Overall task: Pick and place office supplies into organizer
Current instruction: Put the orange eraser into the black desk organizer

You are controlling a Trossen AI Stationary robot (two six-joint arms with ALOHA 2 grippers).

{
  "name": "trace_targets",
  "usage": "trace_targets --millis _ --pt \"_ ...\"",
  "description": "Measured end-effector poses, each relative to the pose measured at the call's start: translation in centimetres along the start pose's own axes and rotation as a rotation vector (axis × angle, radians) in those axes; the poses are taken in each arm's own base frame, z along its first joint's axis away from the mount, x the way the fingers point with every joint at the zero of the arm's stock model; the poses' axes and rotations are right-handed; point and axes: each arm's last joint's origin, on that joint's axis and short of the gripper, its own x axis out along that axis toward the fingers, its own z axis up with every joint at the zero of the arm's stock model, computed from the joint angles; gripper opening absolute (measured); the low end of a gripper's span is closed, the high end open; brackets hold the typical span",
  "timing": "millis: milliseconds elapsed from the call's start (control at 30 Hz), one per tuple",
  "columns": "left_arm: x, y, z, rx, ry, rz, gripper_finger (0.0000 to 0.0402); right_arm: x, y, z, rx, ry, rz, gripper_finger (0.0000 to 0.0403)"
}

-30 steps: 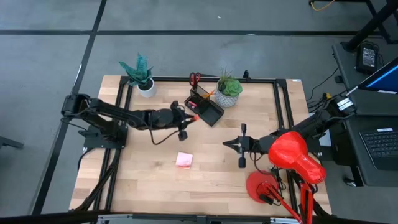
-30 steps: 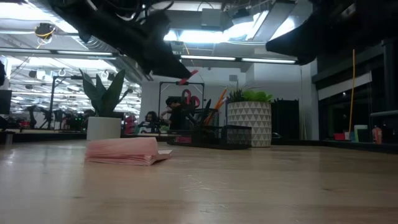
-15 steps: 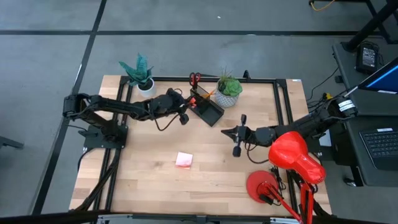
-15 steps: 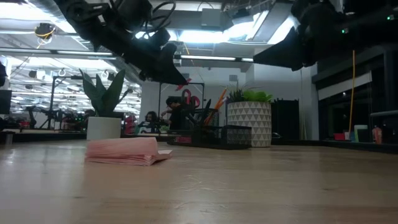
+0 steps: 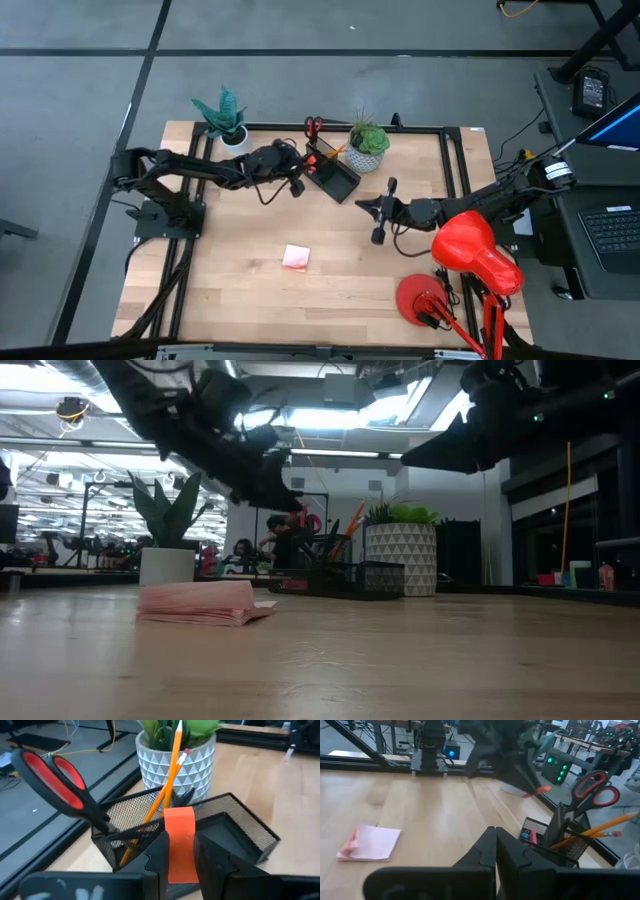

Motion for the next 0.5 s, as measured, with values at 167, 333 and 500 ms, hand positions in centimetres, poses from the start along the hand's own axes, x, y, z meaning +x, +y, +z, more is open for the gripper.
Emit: trace_targets --millis 167,333,500 --pt "1.8 0.1 -1.4 -0.004 0.006 0.012 0.0073 0.1 -0.1 0.0 0.002 0.001 -0.006 0.0007" --pt "3.1 -0.1 -2.9 0.003 0.044 0.015 0.0073 0.1 -0.1 0.0 0.0 0.001 -0.006 0.0007" --pt "4.3 -0.2 -3.9 0.007 0.039 0.017 0.0073 0.1 -0.1 0.0 -0.003 0.001 -0.006 0.0007"
